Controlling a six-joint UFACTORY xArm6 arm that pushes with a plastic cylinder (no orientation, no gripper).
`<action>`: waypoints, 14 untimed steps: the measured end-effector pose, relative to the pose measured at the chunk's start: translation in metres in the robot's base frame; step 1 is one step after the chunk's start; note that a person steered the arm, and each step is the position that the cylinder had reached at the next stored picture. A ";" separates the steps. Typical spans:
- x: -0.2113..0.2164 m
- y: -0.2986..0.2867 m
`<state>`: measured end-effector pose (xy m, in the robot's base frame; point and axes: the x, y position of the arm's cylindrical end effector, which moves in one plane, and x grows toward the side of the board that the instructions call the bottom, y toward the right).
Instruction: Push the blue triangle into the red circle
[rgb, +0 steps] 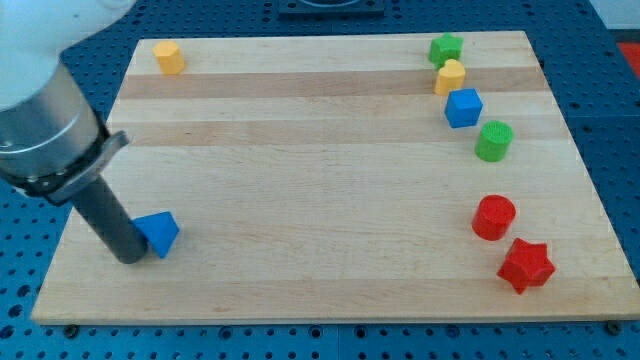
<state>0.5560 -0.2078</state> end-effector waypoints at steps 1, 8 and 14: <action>-0.010 0.012; -0.139 0.100; -0.114 0.166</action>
<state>0.4415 -0.0414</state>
